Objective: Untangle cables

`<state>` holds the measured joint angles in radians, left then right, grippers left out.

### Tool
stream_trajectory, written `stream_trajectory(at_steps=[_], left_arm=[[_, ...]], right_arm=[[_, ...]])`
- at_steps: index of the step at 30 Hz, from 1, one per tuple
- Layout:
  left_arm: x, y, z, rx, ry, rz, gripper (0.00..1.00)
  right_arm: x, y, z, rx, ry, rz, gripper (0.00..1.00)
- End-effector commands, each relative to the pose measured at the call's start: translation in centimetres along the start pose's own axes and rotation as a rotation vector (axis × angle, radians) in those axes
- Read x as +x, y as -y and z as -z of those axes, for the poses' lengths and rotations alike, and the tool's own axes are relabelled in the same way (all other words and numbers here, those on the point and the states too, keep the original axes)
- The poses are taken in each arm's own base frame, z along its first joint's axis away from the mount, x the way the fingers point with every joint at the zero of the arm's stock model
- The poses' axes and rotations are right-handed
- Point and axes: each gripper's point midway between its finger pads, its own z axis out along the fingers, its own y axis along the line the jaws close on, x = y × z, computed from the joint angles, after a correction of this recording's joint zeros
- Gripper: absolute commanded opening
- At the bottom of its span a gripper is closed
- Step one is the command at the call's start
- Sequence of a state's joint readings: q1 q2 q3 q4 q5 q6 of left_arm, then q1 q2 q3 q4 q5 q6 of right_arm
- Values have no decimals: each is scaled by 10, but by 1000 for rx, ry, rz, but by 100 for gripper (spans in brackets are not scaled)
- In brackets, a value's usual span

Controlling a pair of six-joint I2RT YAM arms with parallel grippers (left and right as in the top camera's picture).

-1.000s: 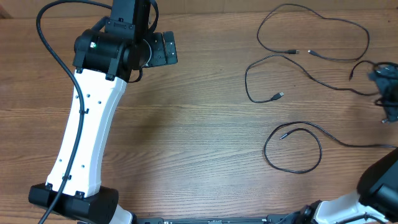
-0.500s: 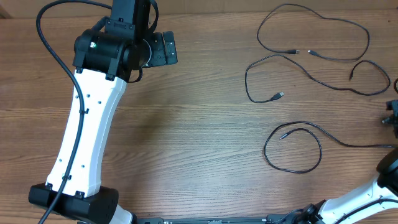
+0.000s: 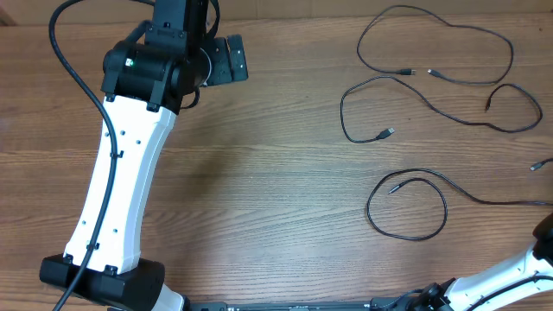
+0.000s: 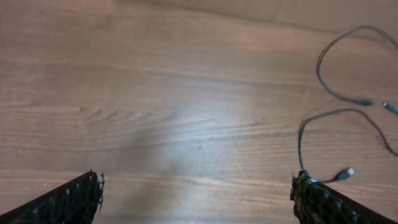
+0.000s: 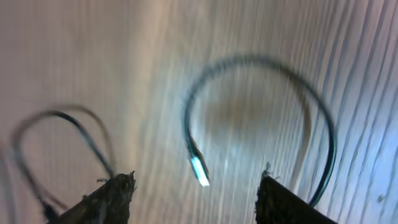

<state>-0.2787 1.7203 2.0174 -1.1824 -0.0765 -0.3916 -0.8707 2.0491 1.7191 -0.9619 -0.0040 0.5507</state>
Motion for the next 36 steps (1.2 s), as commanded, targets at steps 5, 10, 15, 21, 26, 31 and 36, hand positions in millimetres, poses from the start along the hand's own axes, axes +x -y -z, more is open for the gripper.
stream_trajectory(at_steps=[5,10,15,21,26,31,36], left_arm=[[-9,0,-3,-4,29,17,99],[-9,0,-3,-4,28,17,100],[-9,0,-4,-4,28,18,99],[-9,0,-4,-4,28,18,99],[-9,0,-5,-4,26,17,100],[-9,1,-5,-2,24,18,99],[-9,1,-5,-2,24,18,99]], right_arm=[[9,9,-29,54,-76,64,73],[24,14,-62,93,-142,94,75],[19,5,-70,69,-111,103,71],[11,-5,-72,38,-68,112,65],[8,-10,-74,33,-39,119,49],[8,-7,-81,52,-36,118,44],[16,0,-94,77,-71,118,39]])
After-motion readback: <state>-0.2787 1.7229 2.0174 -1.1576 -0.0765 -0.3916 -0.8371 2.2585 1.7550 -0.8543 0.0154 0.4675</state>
